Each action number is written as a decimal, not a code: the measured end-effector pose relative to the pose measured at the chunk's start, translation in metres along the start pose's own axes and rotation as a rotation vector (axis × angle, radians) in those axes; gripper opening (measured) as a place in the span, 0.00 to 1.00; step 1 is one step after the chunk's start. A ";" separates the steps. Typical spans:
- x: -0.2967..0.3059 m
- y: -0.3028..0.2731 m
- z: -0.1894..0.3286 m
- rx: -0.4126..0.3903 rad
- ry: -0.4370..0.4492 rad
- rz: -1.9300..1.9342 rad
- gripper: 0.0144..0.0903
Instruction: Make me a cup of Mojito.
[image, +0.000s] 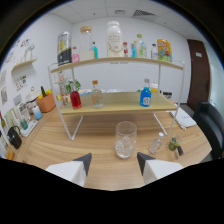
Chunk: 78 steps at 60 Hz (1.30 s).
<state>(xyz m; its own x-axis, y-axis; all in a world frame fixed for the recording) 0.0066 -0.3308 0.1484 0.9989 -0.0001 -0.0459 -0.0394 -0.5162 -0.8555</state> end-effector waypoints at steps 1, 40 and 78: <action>-0.005 -0.006 -0.001 0.006 -0.004 -0.001 0.93; -0.179 -0.301 0.009 0.373 -0.102 -0.038 0.95; -0.178 -0.337 0.064 0.366 -0.030 -0.061 0.48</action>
<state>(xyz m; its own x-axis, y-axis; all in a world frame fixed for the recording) -0.1591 -0.1022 0.4116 0.9988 0.0492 0.0006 0.0092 -0.1740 -0.9847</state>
